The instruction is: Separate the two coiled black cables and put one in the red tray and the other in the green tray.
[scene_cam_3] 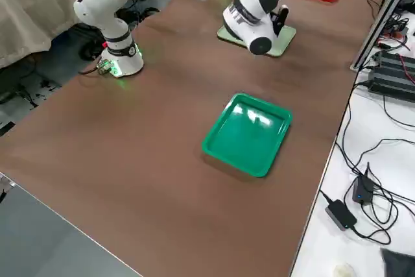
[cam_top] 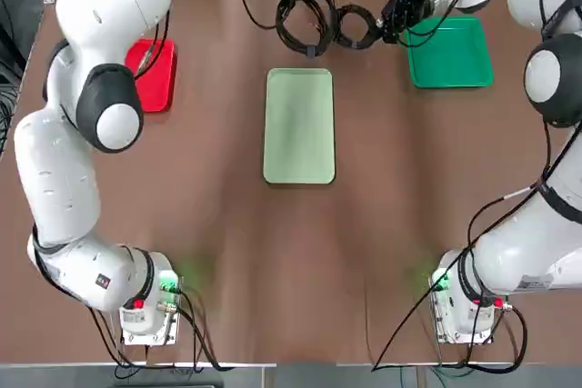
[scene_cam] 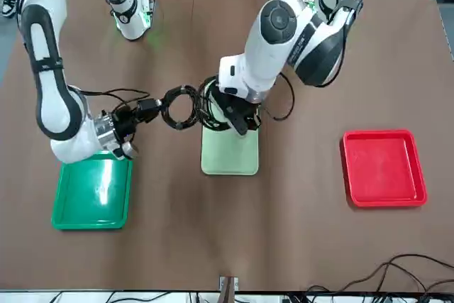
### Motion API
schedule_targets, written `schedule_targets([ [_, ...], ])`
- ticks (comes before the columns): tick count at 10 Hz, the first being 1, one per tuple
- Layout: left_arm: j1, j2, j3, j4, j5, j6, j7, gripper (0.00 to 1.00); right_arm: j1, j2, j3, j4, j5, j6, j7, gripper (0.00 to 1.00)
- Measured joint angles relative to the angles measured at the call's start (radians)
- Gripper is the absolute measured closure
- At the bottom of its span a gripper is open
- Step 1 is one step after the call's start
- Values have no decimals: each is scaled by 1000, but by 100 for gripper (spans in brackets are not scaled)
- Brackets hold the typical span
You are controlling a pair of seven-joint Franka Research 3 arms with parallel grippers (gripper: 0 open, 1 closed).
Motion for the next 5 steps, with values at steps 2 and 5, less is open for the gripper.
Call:
schedule_targets([
  [2, 28, -5, 48, 0, 1, -43, 9, 78, -54, -1, -3, 52, -151, -1, 15, 83],
  [5, 39, -15, 232, 0, -3, -54, 168, 78, -148, -1, -6, 180, -402, 0, 21, 83],
])
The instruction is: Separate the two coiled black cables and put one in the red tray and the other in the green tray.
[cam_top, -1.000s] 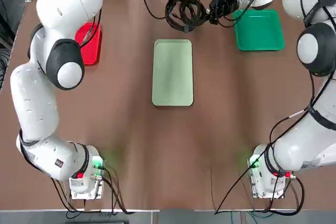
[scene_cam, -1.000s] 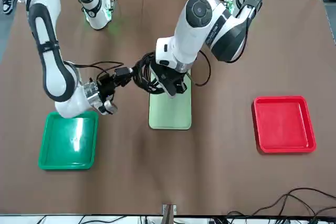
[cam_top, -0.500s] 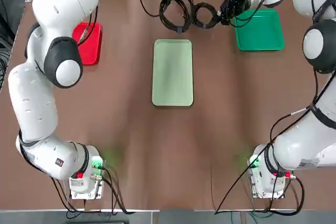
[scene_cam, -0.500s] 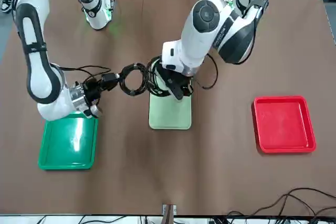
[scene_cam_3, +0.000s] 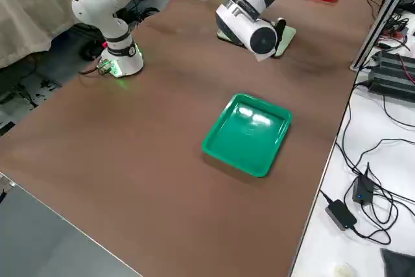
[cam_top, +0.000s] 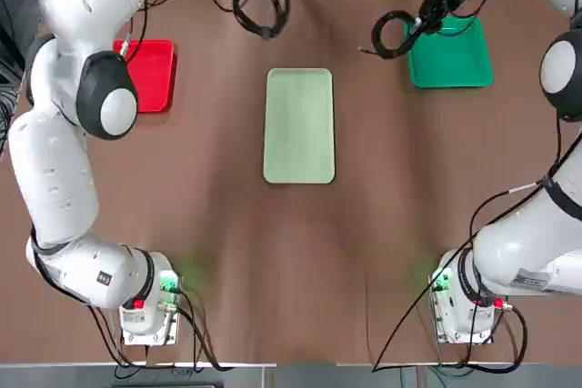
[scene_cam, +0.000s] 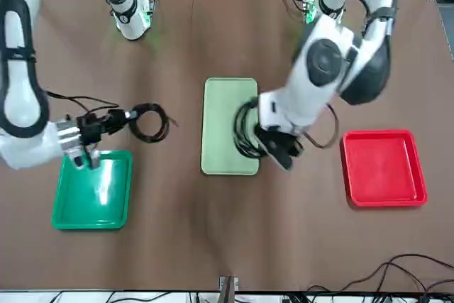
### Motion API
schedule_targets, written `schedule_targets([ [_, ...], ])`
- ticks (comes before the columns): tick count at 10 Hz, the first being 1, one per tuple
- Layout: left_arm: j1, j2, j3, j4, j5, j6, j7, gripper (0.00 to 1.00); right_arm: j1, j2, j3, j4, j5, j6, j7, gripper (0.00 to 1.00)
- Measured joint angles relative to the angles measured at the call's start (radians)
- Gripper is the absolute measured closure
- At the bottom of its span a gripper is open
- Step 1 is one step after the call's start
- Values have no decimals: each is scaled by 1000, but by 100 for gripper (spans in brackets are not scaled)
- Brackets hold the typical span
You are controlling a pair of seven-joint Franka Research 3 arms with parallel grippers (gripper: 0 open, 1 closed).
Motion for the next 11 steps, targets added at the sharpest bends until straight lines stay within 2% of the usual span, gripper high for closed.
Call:
schedule_targets([
  [2, 4, -14, 106, 0, -6, -2, 26, 78, -79, 28, -2, 37, -75, 4, -47, 83],
  [4, 7, -31, 184, -18, -42, -13, 13, 78, -146, 117, -3, 92, -144, 18, -107, 83],
  [5, 8, -39, 245, -41, -93, -16, 5, 78, -163, 161, -3, 129, -182, 46, -114, 83],
  [8, 26, -82, 442, -181, -197, -17, 10, 78, -185, 221, -3, 170, -271, 188, -126, 83],
  [11, 31, -140, 599, -347, -228, 52, 25, 78, -236, 280, -4, 206, -288, 249, -166, 83],
])
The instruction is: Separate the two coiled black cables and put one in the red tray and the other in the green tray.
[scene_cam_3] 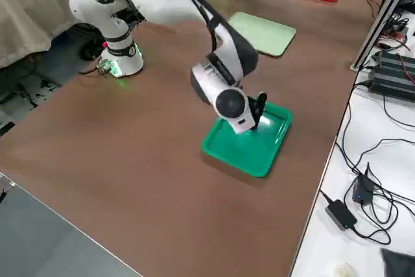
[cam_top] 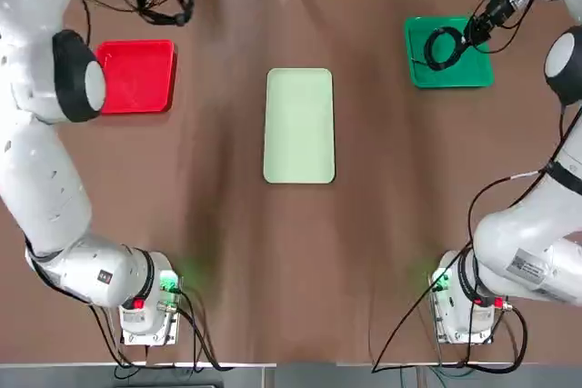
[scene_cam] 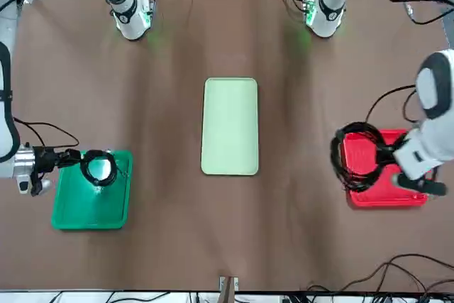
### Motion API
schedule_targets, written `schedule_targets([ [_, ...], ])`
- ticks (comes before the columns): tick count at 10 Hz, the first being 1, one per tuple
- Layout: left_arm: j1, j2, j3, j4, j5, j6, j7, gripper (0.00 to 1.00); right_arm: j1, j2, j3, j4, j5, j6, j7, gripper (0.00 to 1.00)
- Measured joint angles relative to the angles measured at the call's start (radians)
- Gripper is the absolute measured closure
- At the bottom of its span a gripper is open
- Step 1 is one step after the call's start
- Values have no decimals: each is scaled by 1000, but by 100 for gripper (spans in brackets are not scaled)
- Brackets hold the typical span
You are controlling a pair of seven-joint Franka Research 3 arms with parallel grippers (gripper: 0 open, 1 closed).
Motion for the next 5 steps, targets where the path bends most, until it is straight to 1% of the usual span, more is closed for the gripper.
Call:
schedule_targets([
  [2, 2, -11, 70, -104, -1, 98, 32, 78, -13, 43, -3, 46, -2, 9, -2, 83],
  [4, 27, -9, 99, -218, -7, 246, 121, 78, -13, 70, -5, 60, -9, 60, -2, 84],
  [5, 44, -4, 116, -268, -34, 311, 185, 78, -13, 77, -5, 61, -18, 93, -2, 82],
])
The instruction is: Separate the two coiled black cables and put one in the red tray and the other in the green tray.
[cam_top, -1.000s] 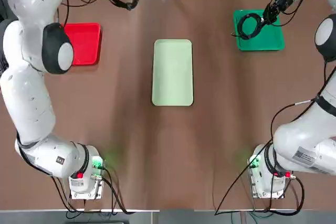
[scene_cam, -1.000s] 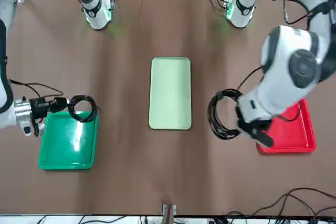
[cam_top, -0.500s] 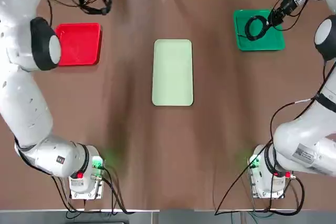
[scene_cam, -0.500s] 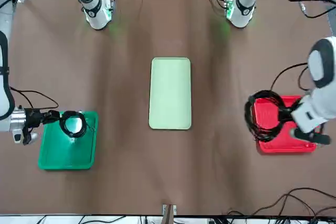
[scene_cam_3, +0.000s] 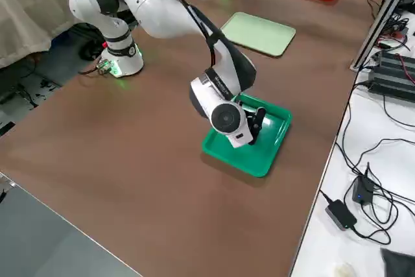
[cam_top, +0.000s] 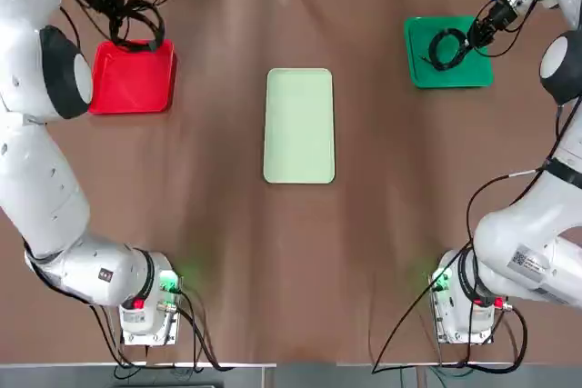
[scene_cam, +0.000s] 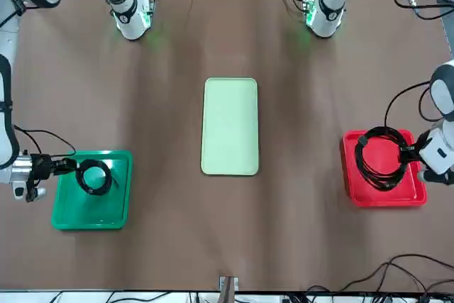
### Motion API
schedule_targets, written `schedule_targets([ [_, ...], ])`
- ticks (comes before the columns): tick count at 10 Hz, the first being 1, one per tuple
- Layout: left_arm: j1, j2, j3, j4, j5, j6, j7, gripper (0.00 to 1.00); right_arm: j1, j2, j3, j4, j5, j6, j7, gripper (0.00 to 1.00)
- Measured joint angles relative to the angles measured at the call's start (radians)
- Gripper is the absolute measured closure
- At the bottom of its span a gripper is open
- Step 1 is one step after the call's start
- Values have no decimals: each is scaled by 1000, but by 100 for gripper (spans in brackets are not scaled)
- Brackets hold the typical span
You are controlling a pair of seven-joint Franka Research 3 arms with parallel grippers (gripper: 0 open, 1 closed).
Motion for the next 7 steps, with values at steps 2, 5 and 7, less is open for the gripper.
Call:
schedule_targets([
  [2, 17, 48, 69, -54, -132, 86, 194, 78, 0, 13, -1, 6, -14, 55, -6, 69],
  [5, 67, 151, 102, -57, -293, 165, 407, 78, 0, 14, 0, 11, -39, 79, -16, 21],
  [7, 72, 203, 102, -47, -392, 204, 453, 78, 4, 13, 4, 24, -83, 79, -21, 0],
])
